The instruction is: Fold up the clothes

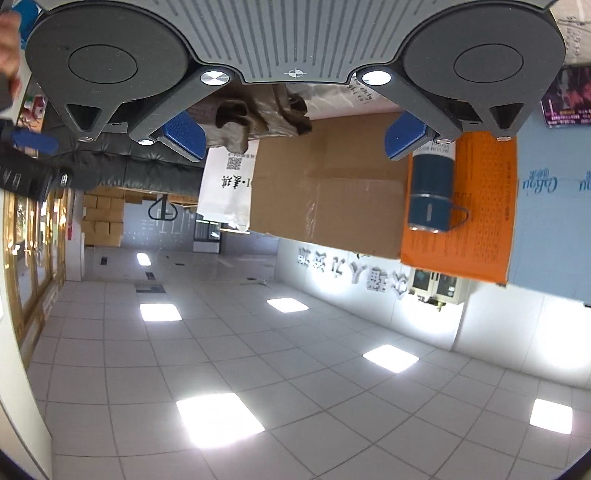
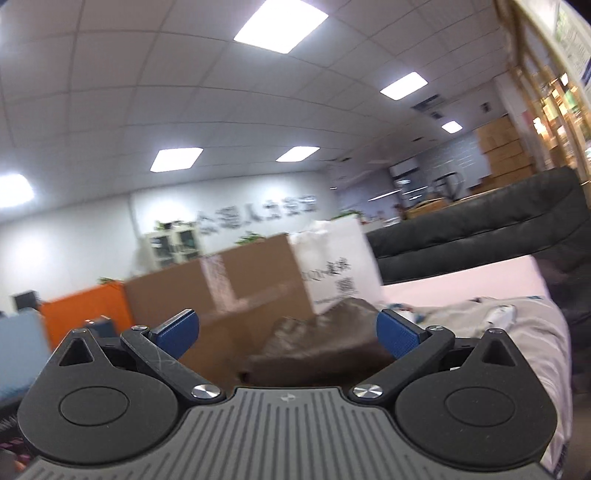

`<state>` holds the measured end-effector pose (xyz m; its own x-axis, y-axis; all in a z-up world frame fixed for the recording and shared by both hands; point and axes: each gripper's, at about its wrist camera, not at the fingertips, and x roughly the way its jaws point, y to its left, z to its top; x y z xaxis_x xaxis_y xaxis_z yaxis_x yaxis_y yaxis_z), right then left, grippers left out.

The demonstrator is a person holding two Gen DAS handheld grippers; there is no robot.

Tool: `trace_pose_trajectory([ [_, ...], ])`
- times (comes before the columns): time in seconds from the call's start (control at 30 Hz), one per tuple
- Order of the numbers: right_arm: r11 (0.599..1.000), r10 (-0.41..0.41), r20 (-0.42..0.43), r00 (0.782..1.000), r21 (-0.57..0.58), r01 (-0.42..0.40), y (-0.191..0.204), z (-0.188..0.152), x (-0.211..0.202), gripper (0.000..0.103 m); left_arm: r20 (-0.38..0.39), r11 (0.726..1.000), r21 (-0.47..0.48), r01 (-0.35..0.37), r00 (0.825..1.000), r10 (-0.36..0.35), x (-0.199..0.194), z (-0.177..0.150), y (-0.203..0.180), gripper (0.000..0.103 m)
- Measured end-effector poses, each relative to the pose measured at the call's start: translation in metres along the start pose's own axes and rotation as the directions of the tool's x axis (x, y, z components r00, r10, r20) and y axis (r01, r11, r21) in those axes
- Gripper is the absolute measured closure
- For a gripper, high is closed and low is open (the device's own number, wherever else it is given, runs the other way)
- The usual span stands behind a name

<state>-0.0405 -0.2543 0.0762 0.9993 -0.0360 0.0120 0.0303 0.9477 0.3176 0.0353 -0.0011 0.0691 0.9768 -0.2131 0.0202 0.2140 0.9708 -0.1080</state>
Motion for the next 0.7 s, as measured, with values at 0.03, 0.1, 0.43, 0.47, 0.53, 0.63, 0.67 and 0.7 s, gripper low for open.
trace_pose_trajectory([
  [0.03, 0.999, -0.04, 0.0, 0.999, -0.019, 0.04, 0.005, -0.01, 0.008, 0.0, 0.004, 1.0, 0.004, -0.01, 1.0, 0.01, 0.004, -0.005, 0.002, 0.0],
  [0.1, 0.994, -0.095, 0.002, 0.996, -0.056, 0.095, 0.015, -0.027, 0.021, 0.0, 0.009, 0.999, -0.003, -0.047, 0.999, 0.047, 0.012, -0.015, 0.01, 0.0],
  [0.43, 0.941, -0.15, 0.089, 0.985, -0.293, 0.17, 0.059, -0.08, 0.055, 0.0, 0.035, 0.997, 0.049, -0.066, 0.997, 0.064, 0.014, -0.042, 0.012, 0.0],
  [0.47, 0.936, -0.152, 0.107, 0.983, -0.304, 0.178, 0.06, -0.084, 0.056, 0.0, 0.037, 0.996, 0.061, -0.062, 0.998, 0.059, 0.013, -0.043, 0.01, 0.0],
  [0.53, 0.931, -0.143, 0.109, 0.984, -0.322, 0.171, 0.061, -0.088, 0.058, 0.0, 0.046, 0.995, 0.078, -0.066, 0.997, 0.062, 0.011, -0.045, 0.008, 0.0],
  [0.63, 0.932, -0.127, 0.103, 0.987, -0.328, 0.154, 0.062, -0.09, 0.059, 0.0, 0.048, 0.994, 0.078, -0.074, 0.996, 0.071, 0.011, -0.046, 0.009, 0.0],
  [0.67, 0.932, -0.124, 0.103, 0.987, -0.328, 0.152, 0.063, -0.091, 0.06, 0.0, 0.045, 0.995, 0.074, -0.072, 0.997, 0.069, 0.011, -0.046, 0.01, 0.0],
  [0.7, 0.934, -0.119, 0.103, 0.988, -0.325, 0.146, 0.063, -0.091, 0.059, 0.0, 0.041, 0.995, 0.068, -0.071, 0.997, 0.068, 0.012, -0.046, 0.011, 0.0],
])
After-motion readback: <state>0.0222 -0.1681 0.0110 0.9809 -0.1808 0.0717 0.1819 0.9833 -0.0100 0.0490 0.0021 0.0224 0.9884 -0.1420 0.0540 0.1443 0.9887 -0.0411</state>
